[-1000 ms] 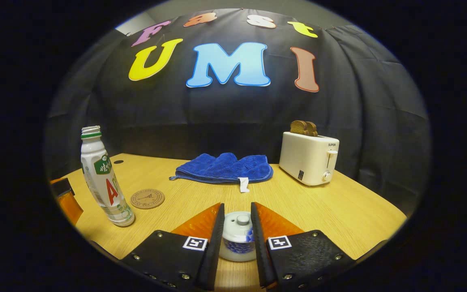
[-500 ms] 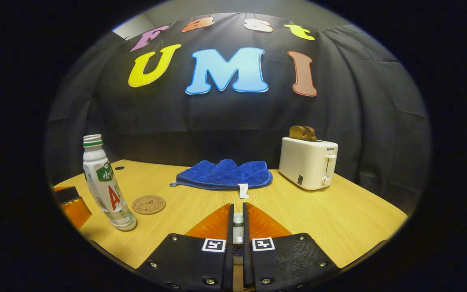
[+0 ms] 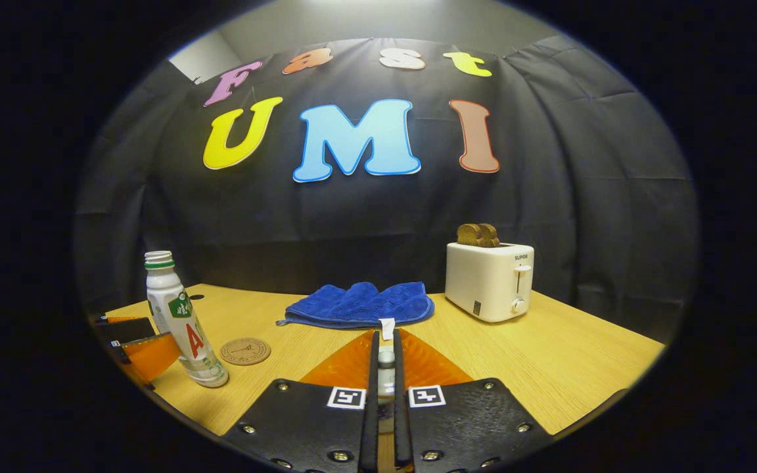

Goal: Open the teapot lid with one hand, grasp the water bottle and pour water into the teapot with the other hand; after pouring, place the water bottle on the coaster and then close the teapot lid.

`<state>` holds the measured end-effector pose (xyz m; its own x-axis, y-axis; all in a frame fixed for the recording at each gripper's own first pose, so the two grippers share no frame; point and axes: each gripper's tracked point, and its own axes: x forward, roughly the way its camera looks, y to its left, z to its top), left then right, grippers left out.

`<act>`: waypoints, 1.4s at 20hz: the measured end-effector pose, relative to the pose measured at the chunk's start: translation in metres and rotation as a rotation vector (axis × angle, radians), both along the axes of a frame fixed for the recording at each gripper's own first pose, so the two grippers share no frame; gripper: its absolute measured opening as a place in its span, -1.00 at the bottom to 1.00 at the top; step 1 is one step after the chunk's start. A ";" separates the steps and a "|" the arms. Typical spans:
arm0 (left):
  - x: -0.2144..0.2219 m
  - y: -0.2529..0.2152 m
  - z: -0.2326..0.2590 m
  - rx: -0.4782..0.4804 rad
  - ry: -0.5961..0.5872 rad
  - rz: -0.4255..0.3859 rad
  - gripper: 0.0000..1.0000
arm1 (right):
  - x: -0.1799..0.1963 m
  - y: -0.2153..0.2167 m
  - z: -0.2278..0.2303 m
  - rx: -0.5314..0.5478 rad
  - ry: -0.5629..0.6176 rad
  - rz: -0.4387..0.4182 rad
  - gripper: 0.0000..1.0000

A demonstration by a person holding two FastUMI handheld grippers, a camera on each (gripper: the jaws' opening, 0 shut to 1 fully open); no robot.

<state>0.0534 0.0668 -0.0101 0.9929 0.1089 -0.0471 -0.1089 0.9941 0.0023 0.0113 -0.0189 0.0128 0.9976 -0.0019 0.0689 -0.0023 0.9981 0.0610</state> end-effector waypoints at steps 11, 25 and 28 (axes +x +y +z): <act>0.047 0.004 -0.009 0.111 0.058 -0.002 0.97 | -0.005 -0.006 0.004 0.021 -0.020 0.002 -0.81; 0.061 -0.043 0.016 0.671 0.072 -0.059 0.68 | -0.027 -0.056 0.014 0.061 -0.080 -0.093 -0.82; 0.069 -0.047 0.018 0.823 0.100 -0.068 0.68 | -0.034 -0.069 0.008 0.067 -0.077 -0.107 -0.82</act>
<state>0.1228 0.0202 0.0076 0.9940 0.0867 -0.0669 -0.0092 0.6749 0.7378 -0.0229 -0.0875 0.0207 0.9832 -0.1152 0.1413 0.0967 0.9866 0.1311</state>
